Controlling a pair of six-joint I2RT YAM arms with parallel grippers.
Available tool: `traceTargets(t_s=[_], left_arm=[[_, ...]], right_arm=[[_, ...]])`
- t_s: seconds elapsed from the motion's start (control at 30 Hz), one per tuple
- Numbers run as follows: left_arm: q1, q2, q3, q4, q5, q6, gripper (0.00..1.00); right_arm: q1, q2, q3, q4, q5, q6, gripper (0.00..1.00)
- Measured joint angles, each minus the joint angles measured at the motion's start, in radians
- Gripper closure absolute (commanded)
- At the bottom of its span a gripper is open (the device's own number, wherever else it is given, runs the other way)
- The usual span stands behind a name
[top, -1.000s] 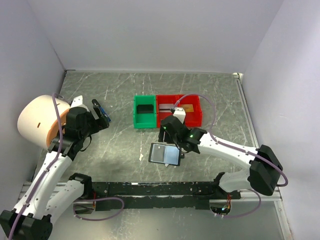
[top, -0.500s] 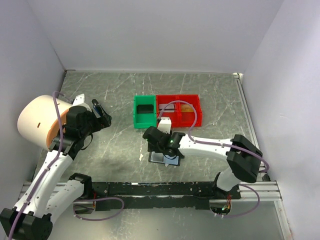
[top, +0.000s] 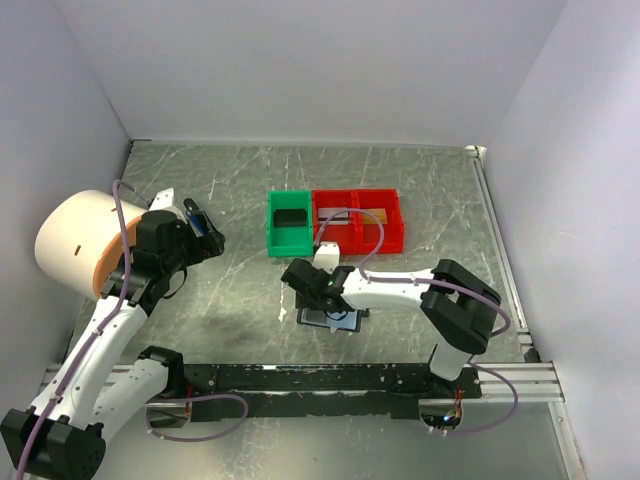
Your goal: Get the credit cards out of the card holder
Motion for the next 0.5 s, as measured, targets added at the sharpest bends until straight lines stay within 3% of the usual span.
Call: traceTargets(t_s=[0.17,0.5], left_arm=[[0.000,0.020,0.020,-0.013,0.000,0.013,0.04],[0.000,0.057,0.029,-0.014,0.042,0.020,0.05]], right_arm=[[-0.003,0.027,-0.001,0.019,-0.004,-0.005,0.44],[-0.017,-0.058,-0.116,0.161,-0.048,-0.043,0.45]])
